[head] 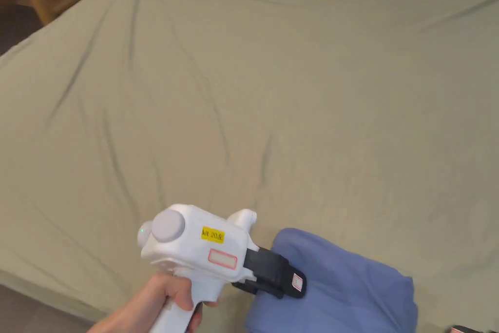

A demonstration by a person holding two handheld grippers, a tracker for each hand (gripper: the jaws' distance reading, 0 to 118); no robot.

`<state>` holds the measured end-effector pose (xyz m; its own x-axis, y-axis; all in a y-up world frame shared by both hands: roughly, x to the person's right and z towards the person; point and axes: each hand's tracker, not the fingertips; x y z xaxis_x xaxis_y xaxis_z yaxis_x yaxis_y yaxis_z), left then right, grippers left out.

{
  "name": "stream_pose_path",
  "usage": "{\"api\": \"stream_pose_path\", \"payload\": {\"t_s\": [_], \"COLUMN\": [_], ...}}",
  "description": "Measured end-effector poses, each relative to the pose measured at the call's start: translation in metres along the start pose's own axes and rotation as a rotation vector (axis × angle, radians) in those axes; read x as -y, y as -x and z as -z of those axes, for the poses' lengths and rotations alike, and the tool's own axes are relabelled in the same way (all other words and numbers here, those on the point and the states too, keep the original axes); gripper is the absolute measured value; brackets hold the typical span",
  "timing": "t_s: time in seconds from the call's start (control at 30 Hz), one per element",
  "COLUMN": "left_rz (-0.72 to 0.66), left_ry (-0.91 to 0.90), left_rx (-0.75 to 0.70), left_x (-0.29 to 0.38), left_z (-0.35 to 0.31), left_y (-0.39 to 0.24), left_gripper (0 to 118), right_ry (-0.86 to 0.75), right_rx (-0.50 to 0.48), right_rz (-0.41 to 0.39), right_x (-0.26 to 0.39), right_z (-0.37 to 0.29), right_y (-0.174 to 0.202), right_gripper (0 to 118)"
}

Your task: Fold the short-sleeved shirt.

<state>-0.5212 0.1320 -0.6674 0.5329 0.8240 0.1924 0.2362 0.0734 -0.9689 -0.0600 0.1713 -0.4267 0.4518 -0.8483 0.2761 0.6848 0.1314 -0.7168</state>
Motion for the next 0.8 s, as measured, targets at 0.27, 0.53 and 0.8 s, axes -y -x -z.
{"api": "stream_pose_path", "payload": {"t_s": [0.27, 0.53, 0.8], "left_rz": [-0.107, -0.216, -0.089], "left_ry": [-0.163, -0.195, -0.186], "left_rx": [-0.378, -0.589, -0.840], "left_x": [-0.074, -0.116, -0.130], "left_z": [-0.243, -0.356, -0.360], "left_y": [0.118, 0.180, 0.150], "left_gripper": [20, 20, 108], "right_ry": [-0.108, -0.140, -0.128], "right_rx": [0.067, 0.125, 0.118], "right_rz": [0.059, 0.097, 0.082], "right_x": [-0.015, -0.019, -0.028], "right_z": [-0.008, 0.016, 0.008], "right_y": [0.009, 0.038, 0.036], "right_gripper": [0, 0, 0]}}
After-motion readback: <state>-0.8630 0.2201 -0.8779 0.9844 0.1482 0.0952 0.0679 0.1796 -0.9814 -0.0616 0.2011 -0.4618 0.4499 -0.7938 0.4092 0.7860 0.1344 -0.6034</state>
